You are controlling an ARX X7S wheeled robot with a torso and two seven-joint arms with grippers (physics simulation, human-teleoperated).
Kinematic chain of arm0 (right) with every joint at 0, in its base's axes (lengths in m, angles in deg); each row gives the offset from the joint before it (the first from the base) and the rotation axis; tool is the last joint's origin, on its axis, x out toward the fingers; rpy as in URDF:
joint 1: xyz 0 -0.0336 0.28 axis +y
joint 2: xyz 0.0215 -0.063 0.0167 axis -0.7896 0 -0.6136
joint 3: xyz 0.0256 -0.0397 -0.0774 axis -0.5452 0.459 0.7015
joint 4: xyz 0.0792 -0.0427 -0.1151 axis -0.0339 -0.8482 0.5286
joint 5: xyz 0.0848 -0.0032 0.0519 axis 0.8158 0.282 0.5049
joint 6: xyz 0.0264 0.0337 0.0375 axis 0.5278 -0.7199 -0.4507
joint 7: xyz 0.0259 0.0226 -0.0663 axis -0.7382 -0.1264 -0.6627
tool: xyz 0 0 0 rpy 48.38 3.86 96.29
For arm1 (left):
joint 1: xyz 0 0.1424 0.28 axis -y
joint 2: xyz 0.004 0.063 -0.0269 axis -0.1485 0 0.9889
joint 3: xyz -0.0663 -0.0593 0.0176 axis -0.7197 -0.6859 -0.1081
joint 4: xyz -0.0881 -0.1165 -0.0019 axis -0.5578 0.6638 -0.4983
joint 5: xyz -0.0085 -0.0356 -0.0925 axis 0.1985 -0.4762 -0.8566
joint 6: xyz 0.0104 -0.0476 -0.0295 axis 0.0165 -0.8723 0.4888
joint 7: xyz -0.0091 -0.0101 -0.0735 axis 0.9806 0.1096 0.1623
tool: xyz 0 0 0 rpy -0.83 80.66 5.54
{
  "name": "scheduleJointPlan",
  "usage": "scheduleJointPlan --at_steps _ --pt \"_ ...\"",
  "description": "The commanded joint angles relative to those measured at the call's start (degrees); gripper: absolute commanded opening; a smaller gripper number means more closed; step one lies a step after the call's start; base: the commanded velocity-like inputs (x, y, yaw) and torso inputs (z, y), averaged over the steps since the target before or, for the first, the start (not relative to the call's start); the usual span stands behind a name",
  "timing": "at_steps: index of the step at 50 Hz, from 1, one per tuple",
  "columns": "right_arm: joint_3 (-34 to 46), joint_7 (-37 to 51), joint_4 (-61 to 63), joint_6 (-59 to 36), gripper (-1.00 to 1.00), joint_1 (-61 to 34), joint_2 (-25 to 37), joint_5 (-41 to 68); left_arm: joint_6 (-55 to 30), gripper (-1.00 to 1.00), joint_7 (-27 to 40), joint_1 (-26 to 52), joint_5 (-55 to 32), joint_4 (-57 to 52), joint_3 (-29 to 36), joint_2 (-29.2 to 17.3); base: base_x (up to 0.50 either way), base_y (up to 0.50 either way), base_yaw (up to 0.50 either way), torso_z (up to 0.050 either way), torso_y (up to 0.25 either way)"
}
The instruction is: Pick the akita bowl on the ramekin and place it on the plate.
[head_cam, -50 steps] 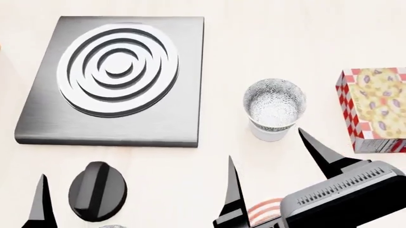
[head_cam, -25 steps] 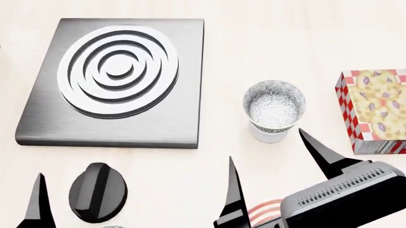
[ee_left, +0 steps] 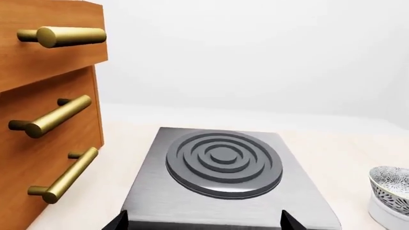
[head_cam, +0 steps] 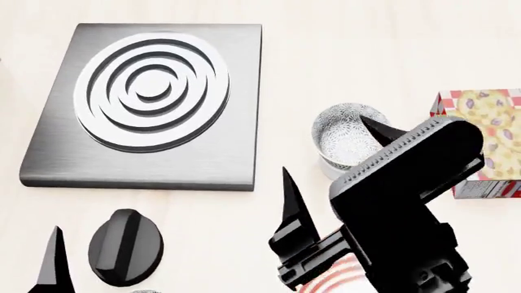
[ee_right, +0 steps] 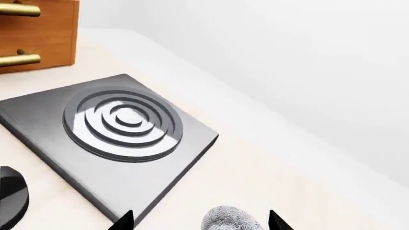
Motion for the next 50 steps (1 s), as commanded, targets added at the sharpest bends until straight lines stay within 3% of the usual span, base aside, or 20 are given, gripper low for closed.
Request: scheduleJointPlan --at_steps 1,5,19,50 --pt "10.5 -9.2 -11.7 -4.2 1.00 -15.8 0.6 -1.0 -0.3 1.00 -0.1 -0.4 -1.1 -0.1 0.1 -0.3 0.00 0.00 0.00 0.000 0.000" --pt "17.4 -14.9 -18.2 -2.4 1.00 -20.6 1.4 -4.1 -0.4 1.00 -0.4 -0.5 -1.9 -0.2 0.0 -0.6 0.00 0.00 0.00 0.000 0.000" --pt "29.2 -24.5 -37.9 3.7 1.00 -28.9 -1.7 -11.2 -0.2 1.00 -0.1 -0.4 -2.1 0.1 0.1 -0.7 0.00 0.00 0.00 0.000 0.000" --pt "38.1 -29.0 -65.9 15.0 1.00 -33.9 -10.7 -18.8 -0.2 1.00 0.5 0.5 -3.0 0.7 -0.2 -1.1 0.00 0.00 0.00 0.000 0.000"
